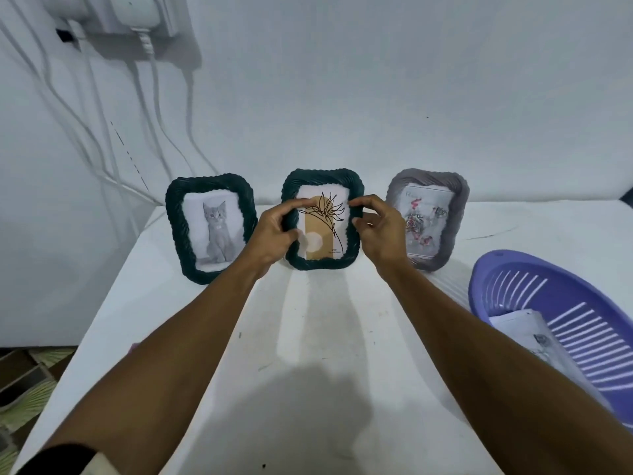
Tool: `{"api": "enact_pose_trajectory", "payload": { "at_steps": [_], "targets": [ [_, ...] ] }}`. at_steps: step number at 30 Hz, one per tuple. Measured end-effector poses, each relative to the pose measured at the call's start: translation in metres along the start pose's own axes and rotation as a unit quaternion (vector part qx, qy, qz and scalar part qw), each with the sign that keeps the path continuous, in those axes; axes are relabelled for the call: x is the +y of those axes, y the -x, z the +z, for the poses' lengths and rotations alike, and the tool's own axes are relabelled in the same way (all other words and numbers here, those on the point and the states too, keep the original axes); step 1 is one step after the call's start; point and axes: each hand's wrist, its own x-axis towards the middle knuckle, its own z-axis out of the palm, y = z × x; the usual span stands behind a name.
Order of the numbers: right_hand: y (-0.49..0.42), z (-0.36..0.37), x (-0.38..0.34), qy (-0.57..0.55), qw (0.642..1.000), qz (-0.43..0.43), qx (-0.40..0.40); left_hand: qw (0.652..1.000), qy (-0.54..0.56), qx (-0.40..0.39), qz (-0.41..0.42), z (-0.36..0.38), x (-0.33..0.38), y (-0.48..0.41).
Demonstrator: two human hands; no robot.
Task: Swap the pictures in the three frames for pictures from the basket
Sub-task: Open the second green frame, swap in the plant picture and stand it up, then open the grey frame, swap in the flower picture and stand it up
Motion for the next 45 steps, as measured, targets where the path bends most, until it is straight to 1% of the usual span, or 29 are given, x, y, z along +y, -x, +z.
{"api": "enact_pose_trajectory", "payload": {
  "at_steps": [5, 9, 10, 12, 14, 16, 17, 19, 21, 22, 23, 24, 25, 26, 28, 31, 35, 38, 40, 42, 43, 45],
  "targets": [
    [-0.004, 0.000, 0.010, 0.050, 0.999, 0.001, -0.003, 0.999, -0.044, -0.014, -0.010, 0.002, -0.003, -0.005],
    [-0.005, -0.002, 0.013, 0.109, 0.993, -0.026, -0.024, 0.995, -0.096, -0.001, 0.001, 0.001, -0.003, 0.000],
    [-0.004, -0.004, 0.012, 0.128, 0.991, -0.040, -0.019, 0.994, -0.110, 0.017, 0.019, 0.001, -0.002, 0.001],
    [-0.003, -0.010, 0.009, 0.173, 0.980, -0.100, 0.016, 0.982, -0.160, 0.077, 0.071, 0.005, 0.001, 0.005],
    [-0.005, -0.021, 0.002, 0.201, 0.963, -0.169, 0.062, 0.959, -0.206, 0.149, 0.126, 0.014, 0.007, 0.010],
    [-0.010, -0.039, -0.004, 0.205, 0.951, -0.206, 0.104, 0.937, -0.226, 0.187, 0.190, 0.028, 0.015, 0.016],
    [-0.013, -0.050, -0.005, 0.215, 0.945, -0.211, 0.124, 0.932, -0.230, 0.183, 0.215, 0.037, 0.019, 0.018],
    [-0.021, -0.073, -0.005, 0.249, 0.933, -0.198, 0.170, 0.935, -0.235, 0.130, 0.232, 0.056, 0.024, 0.015],
    [-0.029, -0.098, 0.001, 0.295, 0.921, -0.160, 0.196, 0.950, -0.237, 0.033, 0.202, 0.079, 0.024, 0.009],
    [-0.032, -0.109, 0.005, 0.316, 0.921, -0.133, 0.187, 0.957, -0.233, -0.024, 0.170, 0.091, 0.022, 0.007],
    [-0.035, -0.120, 0.010, 0.325, 0.926, -0.103, 0.161, 0.962, -0.227, -0.080, 0.132, 0.104, 0.021, 0.006],
    [-0.037, -0.129, 0.015, 0.317, 0.937, -0.079, 0.125, 0.962, -0.224, -0.124, 0.096, 0.116, 0.019, 0.006],
    [-0.038, -0.136, 0.018, 0.295, 0.949, -0.064, 0.092, 0.960, -0.225, -0.150, 0.069, 0.128, 0.016, 0.006],
    [-0.038, -0.142, 0.019, 0.271, 0.959, -0.052, 0.069, 0.959, -0.228, -0.159, 0.053, 0.138, 0.013, 0.006],
    [-0.034, -0.150, 0.017, 0.236, 0.970, -0.034, 0.046, 0.963, -0.224, -0.143, 0.038, 0.153, 0.009, 0.005],
    [-0.027, -0.158, 0.011, 0.181, 0.982, -0.027, 0.045, 0.972, -0.206, -0.113, 0.029, 0.162, 0.004, 0.003],
    [-0.015, -0.164, 0.000, 0.059, 0.998, -0.018, 0.033, 0.965, -0.224, -0.113, 0.071, 0.161, 0.012, 0.019],
    [-0.006, -0.161, -0.015, -0.012, 0.999, -0.019, 0.026, 0.960, -0.243, -0.066, 0.125, 0.149, 0.017, 0.033],
    [0.006, -0.157, -0.024, -0.081, 0.997, -0.006, 0.002, 0.958, -0.245, -0.050, 0.143, 0.137, 0.021, 0.049],
    [0.022, -0.147, -0.032, -0.141, 0.989, 0.023, -0.033, 0.961, -0.238, -0.061, 0.127, 0.123, 0.022, 0.069],
    [0.030, -0.140, -0.035, -0.154, 0.986, 0.036, -0.044, 0.962, -0.235, -0.073, 0.119, 0.116, 0.021, 0.079],
    [0.046, -0.124, -0.042, -0.152, 0.986, 0.048, -0.056, 0.956, -0.243, -0.093, 0.134, 0.103, 0.020, 0.100]
  ]
}}
